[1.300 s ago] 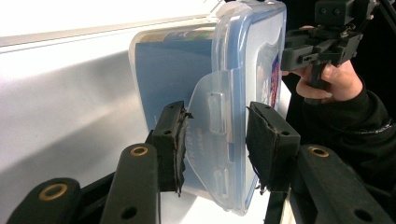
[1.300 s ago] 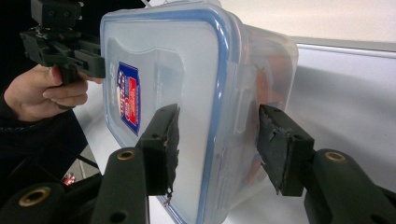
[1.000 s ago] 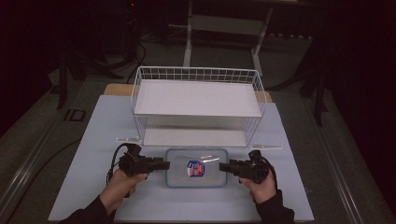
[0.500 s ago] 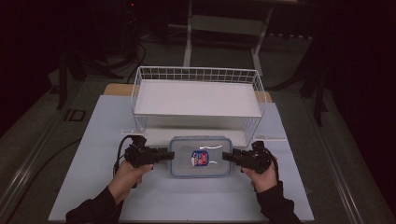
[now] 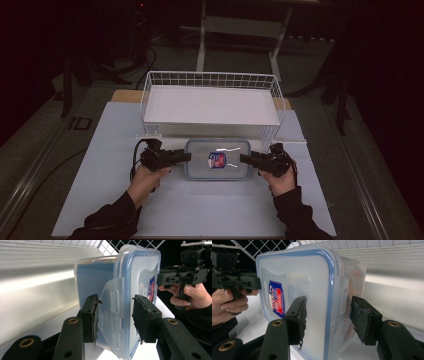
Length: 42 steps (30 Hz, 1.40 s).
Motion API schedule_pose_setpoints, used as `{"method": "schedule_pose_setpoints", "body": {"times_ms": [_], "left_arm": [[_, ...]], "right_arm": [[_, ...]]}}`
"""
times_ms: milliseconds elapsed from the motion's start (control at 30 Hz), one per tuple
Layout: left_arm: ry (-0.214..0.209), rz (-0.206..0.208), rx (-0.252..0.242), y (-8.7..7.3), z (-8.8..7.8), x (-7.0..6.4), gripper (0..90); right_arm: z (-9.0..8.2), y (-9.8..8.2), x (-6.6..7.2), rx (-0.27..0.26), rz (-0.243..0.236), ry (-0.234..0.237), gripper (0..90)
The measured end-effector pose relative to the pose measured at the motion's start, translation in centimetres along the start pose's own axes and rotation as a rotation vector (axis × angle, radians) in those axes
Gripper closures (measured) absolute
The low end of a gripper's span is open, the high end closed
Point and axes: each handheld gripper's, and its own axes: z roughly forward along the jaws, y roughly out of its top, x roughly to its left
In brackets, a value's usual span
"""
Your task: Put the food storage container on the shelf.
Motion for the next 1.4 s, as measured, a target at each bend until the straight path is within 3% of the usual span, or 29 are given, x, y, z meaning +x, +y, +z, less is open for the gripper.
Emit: {"method": "schedule_pose_setpoints", "body": {"times_ms": [367, 600, 767, 867, 1100, 1233, 1267, 1300, 1400], "left_arm": [[0.051, 0.047, -0.107, 0.6, 0.6, 0.5, 55.3], [0.081, 0.048, -0.098, 0.3, 1.3, 1.5, 53.9], [0.088, 0.023, -0.108, 0.6, 1.6, 1.7, 53.6], [0.102, 0.045, -0.112, 0.7, 1.5, 1.8, 53.6], [0.102, 0.022, -0.135, 0.9, 2.0, 2.2, 53.0], [0.118, 0.07, -0.149, 0.9, 2.3, 2.4, 51.6], [0.118, 0.07, -0.149, 0.9, 2.3, 2.4, 51.6], [0.152, 0.078, -0.166, 0.7, 2.5, 2.3, 51.9], [0.149, 0.075, -0.169, 0.6, 2.7, 2.6, 51.7]], "right_arm": [[0.7, 1.1, -0.7, -0.041, -0.016, -0.012, 47.1], [2.2, 1.1, -1.4, -0.04, -0.026, -0.034, 46.2], [2.7, 1.3, -1.8, -0.052, -0.006, -0.03, 46.0], [2.7, 1.5, -1.9, -0.058, 0.0, -0.027, 45.8], [3.2, 1.6, -2.3, -0.063, 0.029, -0.033, 43.6], [3.4, 1.6, -2.4, -0.075, 0.041, -0.04, 41.2], [3.4, 1.6, -2.4, -0.075, 0.041, -0.04, 41.2], [4.0, 1.5, -2.5, -0.066, 0.054, -0.056, 37.6], [4.4, 1.4, -2.7, -0.076, 0.075, -0.056, 36.8]]}}
